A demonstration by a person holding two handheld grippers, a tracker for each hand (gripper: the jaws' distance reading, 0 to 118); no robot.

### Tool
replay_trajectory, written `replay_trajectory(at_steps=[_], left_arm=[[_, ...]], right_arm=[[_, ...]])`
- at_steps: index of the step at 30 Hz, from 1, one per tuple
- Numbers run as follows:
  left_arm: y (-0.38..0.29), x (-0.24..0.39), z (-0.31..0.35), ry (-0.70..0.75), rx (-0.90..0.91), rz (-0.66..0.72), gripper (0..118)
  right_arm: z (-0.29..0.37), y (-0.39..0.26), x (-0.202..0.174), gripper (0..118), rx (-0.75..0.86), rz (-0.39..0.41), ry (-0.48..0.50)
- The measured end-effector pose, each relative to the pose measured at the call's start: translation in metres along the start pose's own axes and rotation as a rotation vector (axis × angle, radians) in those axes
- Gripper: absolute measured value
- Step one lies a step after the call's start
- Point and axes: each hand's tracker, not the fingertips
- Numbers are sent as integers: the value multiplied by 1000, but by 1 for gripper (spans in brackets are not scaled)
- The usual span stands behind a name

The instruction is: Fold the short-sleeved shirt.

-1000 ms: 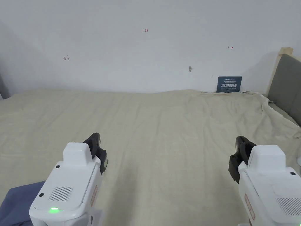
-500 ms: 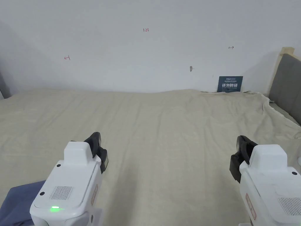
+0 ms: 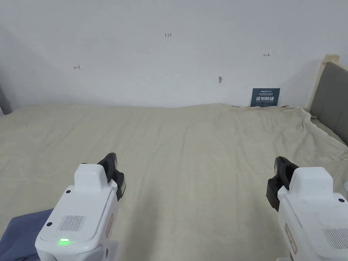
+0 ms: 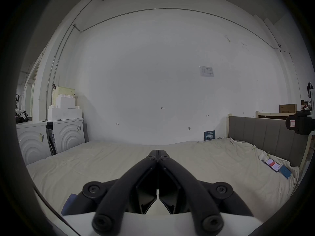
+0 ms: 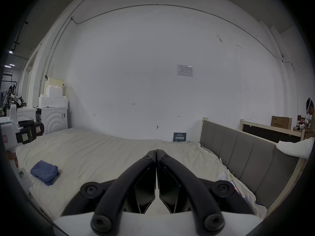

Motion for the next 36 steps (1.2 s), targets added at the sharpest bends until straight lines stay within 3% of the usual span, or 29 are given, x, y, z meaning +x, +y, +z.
replay_trajectory(at_steps=[5,7,8,9,10,11,12,17,36], left_arm=[[1,0,-1,2,-6,7,0],[0,-1,-2,10,-7,15,15],[0,-1,-2,15,-10,16,31],[-1,-1,-3,18,-16,18,64],[-1,-2,-4,19,-20,19,86],[-2,-3,-5,21,-24,22,107],[-3,-4,-6,18,-33,22,118],[-3,-2,-2,24,-26,9,118],[0,-1,2,32,5,-2,118]], right_arm=[[1,1,1,0,0,-5,-3],[1,2,1,6,1,-6,-6],[2,2,1,20,0,-9,-3],[2,2,1,50,-2,-7,-8],[2,2,1,74,-4,-8,-5],[2,2,1,90,-4,-11,-5],[2,2,1,102,0,-15,-9],[1,1,3,118,3,-20,-12],[5,1,8,118,19,-36,-32]])
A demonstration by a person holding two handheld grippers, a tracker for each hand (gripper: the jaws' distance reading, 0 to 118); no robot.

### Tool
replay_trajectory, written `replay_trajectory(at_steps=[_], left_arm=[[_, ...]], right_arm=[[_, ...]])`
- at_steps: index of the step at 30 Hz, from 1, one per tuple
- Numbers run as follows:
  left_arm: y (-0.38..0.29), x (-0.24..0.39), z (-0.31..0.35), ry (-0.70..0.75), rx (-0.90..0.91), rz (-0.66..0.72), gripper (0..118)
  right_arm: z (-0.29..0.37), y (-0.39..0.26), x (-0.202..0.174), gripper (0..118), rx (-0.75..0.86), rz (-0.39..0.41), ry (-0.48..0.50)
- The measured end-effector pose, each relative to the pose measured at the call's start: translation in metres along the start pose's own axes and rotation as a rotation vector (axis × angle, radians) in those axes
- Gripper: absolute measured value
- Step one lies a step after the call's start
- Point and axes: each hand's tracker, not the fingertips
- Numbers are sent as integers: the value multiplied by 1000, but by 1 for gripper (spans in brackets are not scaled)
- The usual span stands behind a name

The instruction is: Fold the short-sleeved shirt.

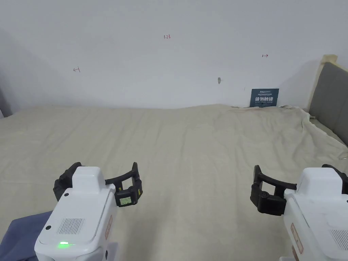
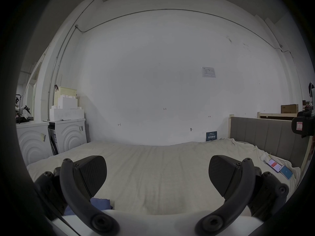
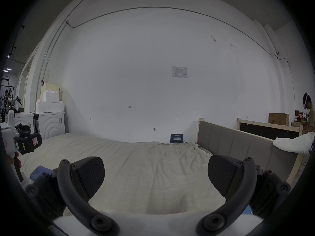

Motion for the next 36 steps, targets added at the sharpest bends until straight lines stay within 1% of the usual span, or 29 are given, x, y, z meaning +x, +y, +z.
replay_trajectory(at_steps=[36], left_arm=[[1,1,3,2,8,-7,118]], right_arm=[[5,3,0,118,15,0,-2]])
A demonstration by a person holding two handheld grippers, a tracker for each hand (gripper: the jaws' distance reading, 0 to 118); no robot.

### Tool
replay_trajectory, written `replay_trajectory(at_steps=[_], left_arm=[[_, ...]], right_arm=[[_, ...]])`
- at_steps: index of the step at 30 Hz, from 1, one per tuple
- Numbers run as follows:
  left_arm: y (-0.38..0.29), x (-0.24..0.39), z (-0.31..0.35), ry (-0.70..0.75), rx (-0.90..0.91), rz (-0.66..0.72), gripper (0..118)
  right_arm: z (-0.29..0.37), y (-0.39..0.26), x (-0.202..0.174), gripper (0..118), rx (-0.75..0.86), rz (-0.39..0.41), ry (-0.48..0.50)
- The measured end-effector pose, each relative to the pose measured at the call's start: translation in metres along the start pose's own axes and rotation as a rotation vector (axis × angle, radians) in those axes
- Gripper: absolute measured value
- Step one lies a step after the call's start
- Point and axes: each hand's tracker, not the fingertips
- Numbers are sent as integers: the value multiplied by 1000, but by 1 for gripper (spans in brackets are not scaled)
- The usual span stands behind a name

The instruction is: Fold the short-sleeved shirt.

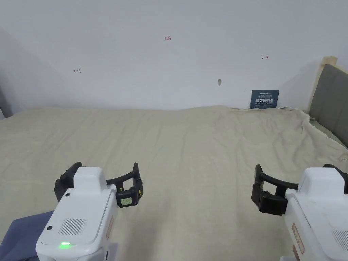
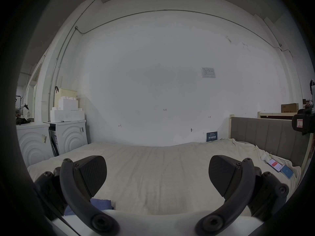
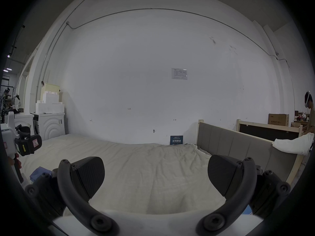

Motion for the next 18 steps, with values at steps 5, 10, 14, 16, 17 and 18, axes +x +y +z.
replay_trajectory(at_steps=[5,10,14,16,17,18], left_arm=[[0,0,0,3,1,-8,118],[0,-1,0,3,-1,-3,118],[-1,-1,1,2,-2,-4,118],[-1,-1,1,2,-3,-5,118],[-1,-2,1,2,-3,-6,118],[-1,-2,1,2,-3,-6,118]], right_arm=[[0,-1,1,118,-1,2,-2],[0,-2,1,118,-4,3,-4],[0,-2,0,118,-6,4,-5],[0,-1,0,118,-3,9,-8],[0,-1,0,118,-1,11,-9],[0,-1,0,118,1,13,-11]])
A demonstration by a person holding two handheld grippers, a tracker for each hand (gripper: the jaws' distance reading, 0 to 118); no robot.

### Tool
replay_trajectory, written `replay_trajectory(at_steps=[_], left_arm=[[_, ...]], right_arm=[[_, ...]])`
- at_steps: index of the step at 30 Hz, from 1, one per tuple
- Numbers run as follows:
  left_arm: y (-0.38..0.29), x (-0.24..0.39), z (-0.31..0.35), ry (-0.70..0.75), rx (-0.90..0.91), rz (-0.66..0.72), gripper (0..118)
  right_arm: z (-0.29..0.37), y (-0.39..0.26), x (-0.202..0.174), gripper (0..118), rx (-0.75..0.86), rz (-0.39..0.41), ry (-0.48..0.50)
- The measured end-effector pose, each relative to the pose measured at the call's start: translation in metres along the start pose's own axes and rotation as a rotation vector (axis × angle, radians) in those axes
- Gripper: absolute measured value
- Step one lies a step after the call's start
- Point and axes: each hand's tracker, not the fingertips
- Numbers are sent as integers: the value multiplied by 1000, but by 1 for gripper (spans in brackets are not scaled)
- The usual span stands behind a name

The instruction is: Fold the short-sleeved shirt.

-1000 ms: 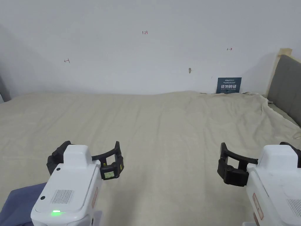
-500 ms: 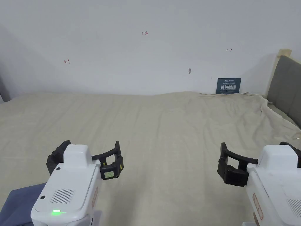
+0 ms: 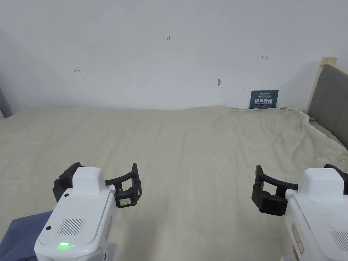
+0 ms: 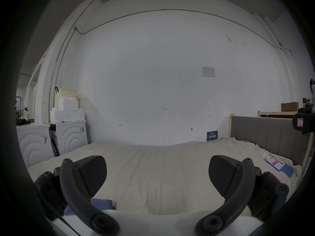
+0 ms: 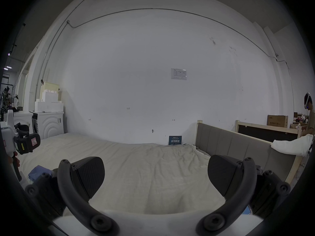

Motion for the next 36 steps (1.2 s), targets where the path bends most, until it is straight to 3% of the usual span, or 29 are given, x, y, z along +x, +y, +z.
replay_trajectory(at_steps=[13,18,20,23,25,28,32,36], left_arm=[[1,0,0,-2,1,5,118],[4,-1,2,-8,2,12,118],[5,-1,3,-9,2,20,118],[6,-2,5,-17,0,32,118],[6,-2,5,-17,-1,34,118],[6,-2,5,-18,-2,35,118],[5,-2,4,-20,-9,36,118],[6,-2,3,-22,-9,31,118]], right_arm=[[-1,4,-5,118,19,21,-54],[-5,8,-3,118,-42,-92,-60],[-5,16,-4,118,-123,-157,-50],[-12,28,-5,118,-317,-248,-122],[-18,36,-7,118,-452,-250,-188],[-27,40,-1,117,-572,-250,-131],[-27,41,1,117,-583,-337,-145],[-22,40,2,117,-516,-326,-114]])
